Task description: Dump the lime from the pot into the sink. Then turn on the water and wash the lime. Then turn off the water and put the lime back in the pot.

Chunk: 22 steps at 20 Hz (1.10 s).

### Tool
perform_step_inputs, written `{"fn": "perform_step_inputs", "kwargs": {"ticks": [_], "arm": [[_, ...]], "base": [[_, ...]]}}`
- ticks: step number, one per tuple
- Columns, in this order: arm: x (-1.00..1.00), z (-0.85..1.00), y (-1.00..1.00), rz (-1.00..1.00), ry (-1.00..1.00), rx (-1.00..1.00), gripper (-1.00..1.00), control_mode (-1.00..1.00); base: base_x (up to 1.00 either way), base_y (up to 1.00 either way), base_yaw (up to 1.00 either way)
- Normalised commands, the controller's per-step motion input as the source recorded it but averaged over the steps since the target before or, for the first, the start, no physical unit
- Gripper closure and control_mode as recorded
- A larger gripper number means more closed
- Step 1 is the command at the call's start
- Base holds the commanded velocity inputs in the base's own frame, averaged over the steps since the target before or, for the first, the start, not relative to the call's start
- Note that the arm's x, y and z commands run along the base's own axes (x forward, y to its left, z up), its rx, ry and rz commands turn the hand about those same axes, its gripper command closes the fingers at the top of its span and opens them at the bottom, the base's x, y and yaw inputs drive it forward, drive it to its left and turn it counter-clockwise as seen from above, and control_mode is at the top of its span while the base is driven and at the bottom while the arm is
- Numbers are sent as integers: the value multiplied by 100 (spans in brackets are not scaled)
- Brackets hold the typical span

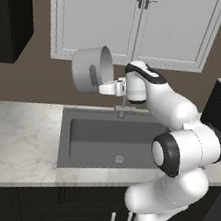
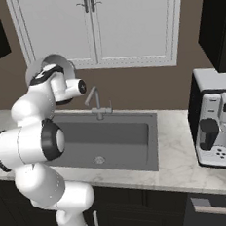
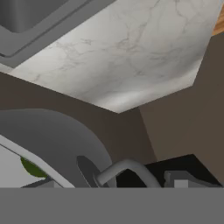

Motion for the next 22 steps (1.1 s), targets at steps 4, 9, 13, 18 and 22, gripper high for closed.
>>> {"fn": "perform_step_inputs", "kwargs": {"ticks": [4, 9, 13, 18, 22], "arm": [[6, 3, 12, -1, 28, 13, 100, -100], [0, 10, 6, 0, 17, 16, 100, -100], [0, 4, 0, 0, 23, 22, 100, -100], [9, 1, 0, 0, 22, 23, 100, -100], [6, 10, 0, 0, 12, 20, 100, -100]], "base": [[0, 0, 0], [0, 0, 0], [0, 0, 0], [0, 0, 0], [0, 0, 0]]}}
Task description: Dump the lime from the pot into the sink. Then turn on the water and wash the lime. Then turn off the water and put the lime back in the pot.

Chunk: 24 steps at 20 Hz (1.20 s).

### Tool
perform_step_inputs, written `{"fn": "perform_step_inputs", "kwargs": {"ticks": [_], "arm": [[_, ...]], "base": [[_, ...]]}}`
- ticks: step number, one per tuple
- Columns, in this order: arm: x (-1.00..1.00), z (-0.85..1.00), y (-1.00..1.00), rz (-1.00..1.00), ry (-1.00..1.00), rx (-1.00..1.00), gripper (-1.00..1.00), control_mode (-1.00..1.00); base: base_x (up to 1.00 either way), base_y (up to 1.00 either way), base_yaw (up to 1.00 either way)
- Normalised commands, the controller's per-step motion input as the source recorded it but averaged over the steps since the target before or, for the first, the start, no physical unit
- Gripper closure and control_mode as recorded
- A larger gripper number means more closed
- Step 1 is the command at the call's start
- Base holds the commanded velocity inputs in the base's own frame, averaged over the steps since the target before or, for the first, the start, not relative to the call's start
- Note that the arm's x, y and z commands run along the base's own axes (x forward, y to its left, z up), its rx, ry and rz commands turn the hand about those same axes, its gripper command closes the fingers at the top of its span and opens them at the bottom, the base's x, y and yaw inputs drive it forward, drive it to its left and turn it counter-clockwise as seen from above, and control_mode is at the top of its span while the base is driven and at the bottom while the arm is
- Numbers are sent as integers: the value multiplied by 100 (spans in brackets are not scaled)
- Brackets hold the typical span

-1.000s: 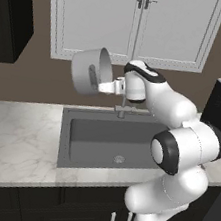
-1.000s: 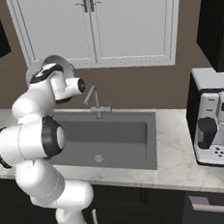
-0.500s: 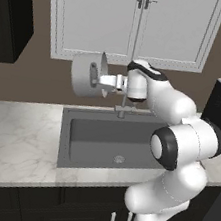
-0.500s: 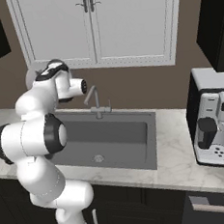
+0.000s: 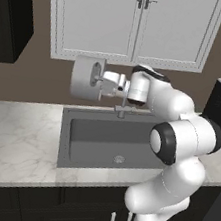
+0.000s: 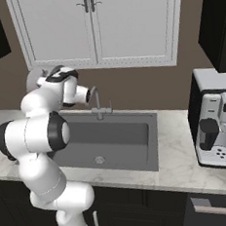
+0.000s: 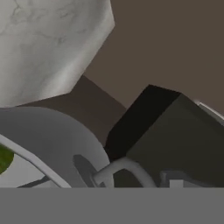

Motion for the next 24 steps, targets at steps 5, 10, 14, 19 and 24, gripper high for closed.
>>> {"fn": "perform_step_inputs", "kwargs": {"ticks": [5, 10, 14, 19, 24], "arm": [[0, 21, 0, 0, 4, 18, 100, -100], [0, 26, 0, 0, 0, 17, 100, -100], [0, 39, 0, 0, 0, 11, 100, -100], [23, 44, 0, 0, 1, 7, 100, -100], [31, 44, 0, 0, 5, 9, 100, -100]], "base": [[0, 0, 0], [0, 0, 0], [0, 0, 0], [0, 0, 0], [0, 0, 0]]}}
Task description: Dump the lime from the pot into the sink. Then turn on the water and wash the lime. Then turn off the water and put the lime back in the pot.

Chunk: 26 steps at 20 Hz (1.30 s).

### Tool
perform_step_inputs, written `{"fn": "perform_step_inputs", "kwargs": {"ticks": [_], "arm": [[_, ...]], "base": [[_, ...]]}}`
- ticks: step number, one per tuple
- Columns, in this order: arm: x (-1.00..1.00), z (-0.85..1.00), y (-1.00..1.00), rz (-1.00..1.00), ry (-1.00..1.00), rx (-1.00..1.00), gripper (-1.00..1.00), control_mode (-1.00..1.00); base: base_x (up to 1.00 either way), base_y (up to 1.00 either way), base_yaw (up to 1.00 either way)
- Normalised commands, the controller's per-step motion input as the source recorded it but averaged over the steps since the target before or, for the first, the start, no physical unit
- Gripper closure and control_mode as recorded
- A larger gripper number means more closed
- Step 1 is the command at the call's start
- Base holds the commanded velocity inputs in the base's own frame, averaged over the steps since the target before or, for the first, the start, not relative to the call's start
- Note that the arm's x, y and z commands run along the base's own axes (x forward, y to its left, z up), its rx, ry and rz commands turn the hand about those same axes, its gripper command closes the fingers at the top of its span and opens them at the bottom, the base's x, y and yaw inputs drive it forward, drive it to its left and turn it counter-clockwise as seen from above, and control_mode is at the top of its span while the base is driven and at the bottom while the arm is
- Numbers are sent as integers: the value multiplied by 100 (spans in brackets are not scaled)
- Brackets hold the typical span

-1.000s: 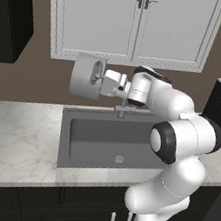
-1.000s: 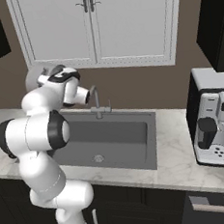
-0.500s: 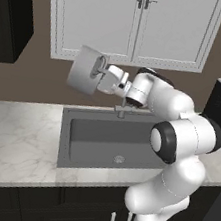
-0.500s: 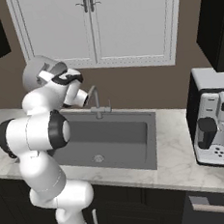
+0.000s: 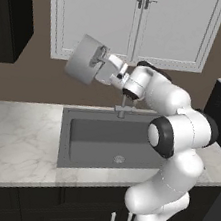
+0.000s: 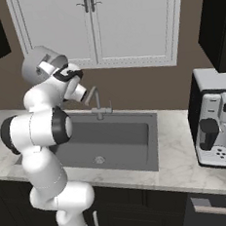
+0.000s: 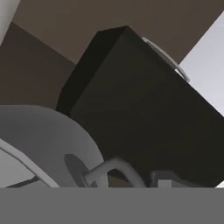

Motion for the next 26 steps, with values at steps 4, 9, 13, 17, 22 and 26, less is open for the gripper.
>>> {"fn": "perform_step_inputs", "kwargs": {"ticks": [4, 9, 13, 17, 22, 26], "arm": [[40, 31, 0, 0, 7, 8, 100, -100], [57, 26, 0, 0, 8, 6, 100, -100], [59, 21, 0, 0, 7, 3, 100, -100], [-17, 29, 0, 0, 0, 1, 100, -100], [-97, 15, 0, 4, -3, -6, 100, -100], [-100, 14, 0, 2, -11, -28, 100, -100]], "base": [[0, 0, 0], [0, 0, 0], [0, 0, 0], [0, 0, 0], [0, 0, 0], [0, 0, 0]]}}
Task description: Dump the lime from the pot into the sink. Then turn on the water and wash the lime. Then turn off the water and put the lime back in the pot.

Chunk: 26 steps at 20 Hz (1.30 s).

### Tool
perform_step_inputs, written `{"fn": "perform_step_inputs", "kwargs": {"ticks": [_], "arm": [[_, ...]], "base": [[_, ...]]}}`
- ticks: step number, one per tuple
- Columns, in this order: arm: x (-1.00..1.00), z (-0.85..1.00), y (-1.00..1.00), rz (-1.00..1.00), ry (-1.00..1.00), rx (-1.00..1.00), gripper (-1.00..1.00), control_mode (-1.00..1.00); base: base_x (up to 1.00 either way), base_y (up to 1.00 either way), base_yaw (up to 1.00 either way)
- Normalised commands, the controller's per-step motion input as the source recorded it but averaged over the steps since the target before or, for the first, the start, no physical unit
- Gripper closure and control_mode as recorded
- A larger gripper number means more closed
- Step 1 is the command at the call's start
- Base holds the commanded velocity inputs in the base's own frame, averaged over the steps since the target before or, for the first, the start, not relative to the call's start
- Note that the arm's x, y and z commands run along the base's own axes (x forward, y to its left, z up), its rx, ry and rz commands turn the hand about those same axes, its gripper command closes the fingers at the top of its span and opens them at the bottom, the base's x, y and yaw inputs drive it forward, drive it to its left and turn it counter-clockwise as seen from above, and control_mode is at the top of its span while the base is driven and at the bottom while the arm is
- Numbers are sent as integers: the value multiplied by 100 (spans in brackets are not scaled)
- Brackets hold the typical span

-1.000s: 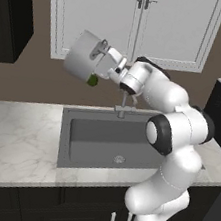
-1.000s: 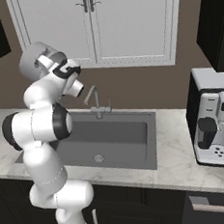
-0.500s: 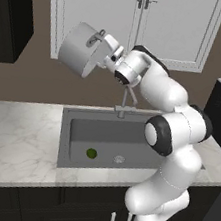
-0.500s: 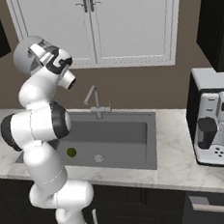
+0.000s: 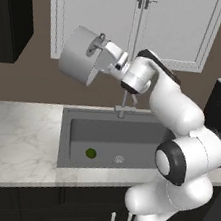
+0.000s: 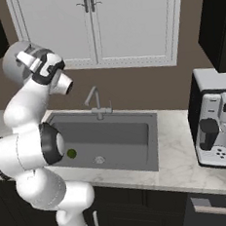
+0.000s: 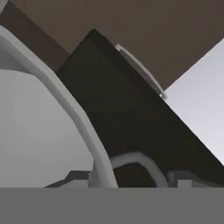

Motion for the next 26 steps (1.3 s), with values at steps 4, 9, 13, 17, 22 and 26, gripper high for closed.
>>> {"fn": "perform_step_inputs", "kwargs": {"ticks": [4, 9, 13, 17, 22, 26], "arm": [[-65, 20, 8, 9, -15, -36, 100, -100], [-19, 13, 33, 24, -16, -42, 100, -100], [-23, 0, 39, 30, -3, -50, 100, -100], [-30, 0, 20, 30, 0, -54, 100, -100], [-64, -1, 27, 18, -7, -57, 100, -100], [-69, -23, 32, 3, -12, -55, 100, -100]], "base": [[0, 0, 0], [0, 0, 0], [0, 0, 0], [0, 0, 0], [0, 0, 0], [0, 0, 0]]}}
